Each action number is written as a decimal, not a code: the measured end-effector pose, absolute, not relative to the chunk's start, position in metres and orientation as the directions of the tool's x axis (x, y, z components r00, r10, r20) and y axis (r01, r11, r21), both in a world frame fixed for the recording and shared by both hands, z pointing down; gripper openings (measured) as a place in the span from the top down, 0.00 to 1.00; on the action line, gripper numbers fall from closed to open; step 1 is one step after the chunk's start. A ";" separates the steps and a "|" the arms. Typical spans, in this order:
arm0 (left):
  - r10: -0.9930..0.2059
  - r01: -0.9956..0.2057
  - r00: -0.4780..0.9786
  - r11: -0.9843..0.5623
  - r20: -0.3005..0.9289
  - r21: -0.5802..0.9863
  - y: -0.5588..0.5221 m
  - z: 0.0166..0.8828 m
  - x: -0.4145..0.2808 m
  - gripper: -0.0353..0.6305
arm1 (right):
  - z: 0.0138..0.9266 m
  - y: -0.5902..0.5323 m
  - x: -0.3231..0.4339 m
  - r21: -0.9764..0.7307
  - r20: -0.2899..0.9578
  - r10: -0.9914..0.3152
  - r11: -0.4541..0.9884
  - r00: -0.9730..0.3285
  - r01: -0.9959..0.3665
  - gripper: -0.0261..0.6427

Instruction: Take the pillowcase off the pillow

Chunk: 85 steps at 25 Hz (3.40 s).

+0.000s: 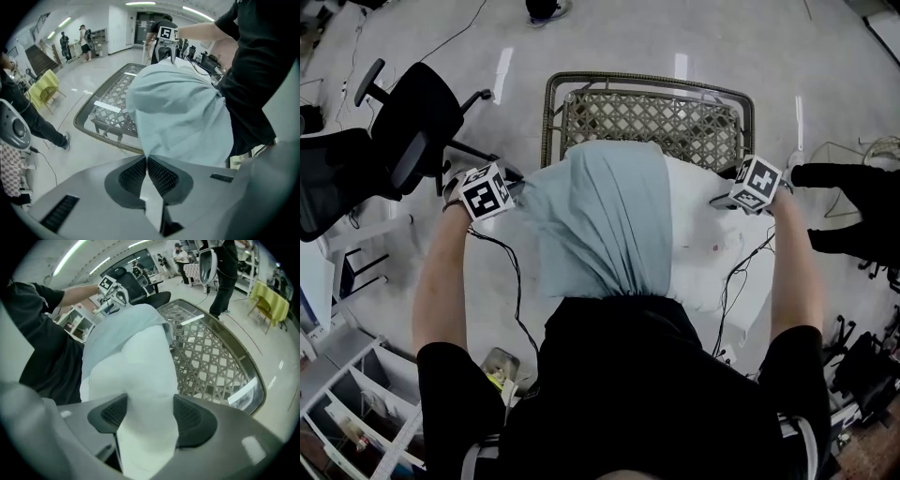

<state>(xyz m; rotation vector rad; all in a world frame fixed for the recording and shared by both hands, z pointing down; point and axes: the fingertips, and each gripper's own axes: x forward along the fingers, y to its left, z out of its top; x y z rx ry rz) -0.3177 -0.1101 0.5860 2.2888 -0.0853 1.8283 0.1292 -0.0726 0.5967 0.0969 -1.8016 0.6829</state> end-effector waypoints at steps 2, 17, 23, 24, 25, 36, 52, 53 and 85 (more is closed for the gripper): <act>0.054 -0.155 0.253 -0.983 0.966 0.095 -0.130 0.582 -0.296 0.90 | 0.585 -0.089 0.112 -0.404 0.884 0.255 0.838 -0.391 -0.367 0.48; 0.233 -0.035 0.290 -0.967 0.928 0.254 -0.138 0.656 -0.202 0.60 | 0.642 -0.075 0.020 -0.606 0.758 0.493 0.774 -0.427 -0.183 0.23; 0.248 0.008 0.229 -0.967 0.941 0.253 -0.133 0.656 -0.201 0.92 | 0.618 -0.074 0.022 -0.636 0.713 0.513 0.760 -0.478 -0.132 0.54; 0.234 0.018 0.207 -0.972 0.950 0.236 -0.136 0.652 -0.205 0.93 | 0.615 -0.076 0.024 -0.636 0.713 0.511 0.760 -0.480 -0.135 0.55; 0.217 0.019 0.193 -0.976 0.957 0.217 -0.142 0.647 -0.210 0.93 | 0.613 -0.079 0.026 -0.634 0.716 0.508 0.761 -0.478 -0.140 0.55; 0.082 -0.040 0.238 -0.995 0.968 0.094 -0.172 0.600 -0.260 0.93 | 0.585 -0.128 0.033 -0.592 0.741 0.439 0.784 -0.508 -0.185 0.57; 0.101 -0.074 0.211 -0.990 0.972 0.119 -0.127 0.592 -0.317 0.94 | 0.588 -0.144 0.048 -0.617 0.725 0.442 0.757 -0.528 -0.214 0.58; 0.104 -0.083 0.213 -0.989 0.971 0.124 -0.123 0.591 -0.319 0.94 | 0.588 -0.145 0.050 -0.619 0.724 0.442 0.755 -0.530 -0.216 0.58; 0.046 -0.137 0.296 -0.987 0.954 0.090 -0.035 0.544 -0.310 0.93 | 0.577 -0.220 0.132 -0.090 0.967 -0.053 0.847 -0.251 -0.524 0.43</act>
